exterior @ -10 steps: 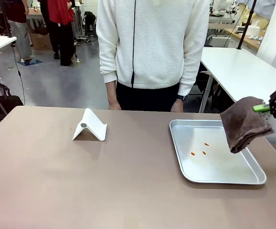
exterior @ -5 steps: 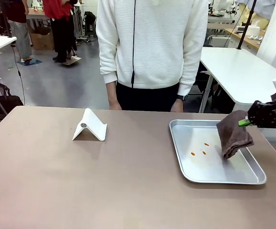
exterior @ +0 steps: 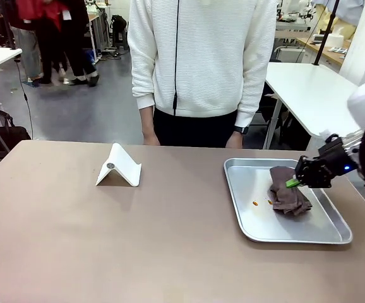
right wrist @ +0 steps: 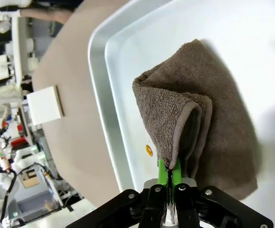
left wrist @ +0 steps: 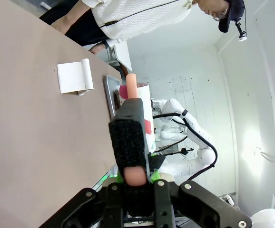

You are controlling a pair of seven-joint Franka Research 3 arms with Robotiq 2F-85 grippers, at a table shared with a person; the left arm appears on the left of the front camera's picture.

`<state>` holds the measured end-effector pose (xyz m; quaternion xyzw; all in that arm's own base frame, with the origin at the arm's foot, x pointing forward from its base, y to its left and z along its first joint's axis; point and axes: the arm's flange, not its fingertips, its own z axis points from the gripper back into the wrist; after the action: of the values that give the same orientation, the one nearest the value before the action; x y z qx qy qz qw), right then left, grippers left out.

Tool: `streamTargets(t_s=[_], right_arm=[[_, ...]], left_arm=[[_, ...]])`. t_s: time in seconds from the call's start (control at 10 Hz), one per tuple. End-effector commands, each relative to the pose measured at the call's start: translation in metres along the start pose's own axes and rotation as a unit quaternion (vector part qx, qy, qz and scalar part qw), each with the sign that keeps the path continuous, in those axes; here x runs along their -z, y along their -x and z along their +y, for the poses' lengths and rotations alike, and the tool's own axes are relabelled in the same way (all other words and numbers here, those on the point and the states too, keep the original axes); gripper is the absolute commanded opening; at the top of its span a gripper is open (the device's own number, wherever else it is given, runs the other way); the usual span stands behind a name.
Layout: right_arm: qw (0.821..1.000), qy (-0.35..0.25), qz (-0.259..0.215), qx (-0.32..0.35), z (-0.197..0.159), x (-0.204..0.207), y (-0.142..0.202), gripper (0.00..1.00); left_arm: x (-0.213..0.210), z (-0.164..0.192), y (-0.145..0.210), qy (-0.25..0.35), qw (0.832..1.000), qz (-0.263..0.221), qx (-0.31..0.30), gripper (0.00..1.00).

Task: Clean the surface of the table.
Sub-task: Clean the area not pointed to by the person.

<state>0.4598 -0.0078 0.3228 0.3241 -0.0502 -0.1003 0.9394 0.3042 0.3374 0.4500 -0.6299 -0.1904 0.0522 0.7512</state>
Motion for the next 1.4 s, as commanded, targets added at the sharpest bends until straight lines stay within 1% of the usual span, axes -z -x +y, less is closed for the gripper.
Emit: streamTargets(t_s=[0.0, 0.2, 0.4, 0.7, 0.8, 1.0, 1.2, 1.3], right_arm=[[1.000, -0.004, -0.007, 0.005, 0.002, 0.015, -0.005, 0.03], [1.000, -0.012, -0.013, 0.011, 0.002, 0.030, -0.001, 0.03], [1.000, -0.006, -0.009, 0.008, 0.006, 0.055, 0.003, 0.03], [0.999, -0.032, 0.021, -0.001, 0.023, 0.079, 0.003, 0.03], [0.998, -0.051, 0.038, -0.002, 0.029, 0.087, 0.004, 0.03], [0.996, -0.064, 0.054, -0.009, 0.045, 0.101, 0.009, 0.03], [0.996, -0.061, 0.051, -0.026, 0.057, 0.108, 0.012, 0.03], [0.997, -0.051, 0.058, -0.028, 0.057, 0.110, 0.012, 0.03]], left_arm=[[0.000, -0.006, 0.001, 0.000, 1.000, 0.000, -0.004, 0.21], [0.000, -0.006, 0.001, 0.000, 1.000, 0.000, -0.004, 0.21], [0.000, -0.006, 0.001, 0.000, 1.000, 0.000, -0.004, 0.21], [0.000, -0.006, 0.001, 0.000, 1.000, 0.000, -0.004, 0.21], [0.000, -0.006, 0.001, 0.000, 1.000, 0.000, -0.004, 0.21], [0.000, -0.006, 0.001, 0.000, 1.000, 0.000, -0.004, 0.21], [0.000, -0.006, 0.001, 0.000, 1.000, 0.000, -0.004, 0.21], [0.000, -0.006, 0.001, 0.000, 1.000, 0.000, -0.004, 0.21]])
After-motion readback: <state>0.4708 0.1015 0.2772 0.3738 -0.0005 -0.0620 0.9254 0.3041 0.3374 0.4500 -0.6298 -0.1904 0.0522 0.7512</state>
